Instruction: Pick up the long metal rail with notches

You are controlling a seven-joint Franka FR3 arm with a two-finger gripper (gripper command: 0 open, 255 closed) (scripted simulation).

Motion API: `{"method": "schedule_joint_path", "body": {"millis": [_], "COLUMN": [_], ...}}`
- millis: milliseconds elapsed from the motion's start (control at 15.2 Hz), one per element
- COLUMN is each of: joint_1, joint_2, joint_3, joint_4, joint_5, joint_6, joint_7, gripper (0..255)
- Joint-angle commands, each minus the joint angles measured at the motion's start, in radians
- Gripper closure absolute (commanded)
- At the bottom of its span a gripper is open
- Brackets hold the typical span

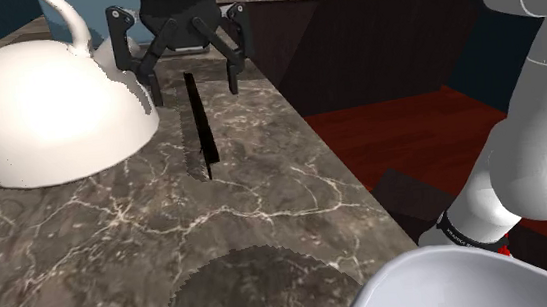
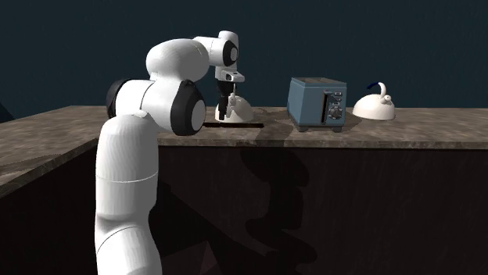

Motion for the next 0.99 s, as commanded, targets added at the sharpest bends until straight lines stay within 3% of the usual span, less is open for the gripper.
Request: {"method": "schedule_joint_path", "body": {"millis": [0,396,462,924], "joint_1": [-0.003,-0.02,-0.018,-0.014], "joint_2": [-0.004,-0.034,-0.029,-0.023], "joint_3": [-0.001,-0.004,-0.004,-0.003], "joint_4": [-0.027,-0.124,-0.12,-0.103], "joint_5": [0.003,0.022,0.019,0.015], "joint_6": [0.024,0.095,0.095,0.084], "joint_7": [0.002,-0.014,-0.012,-0.008], "gripper": [0,0,255,255]}}
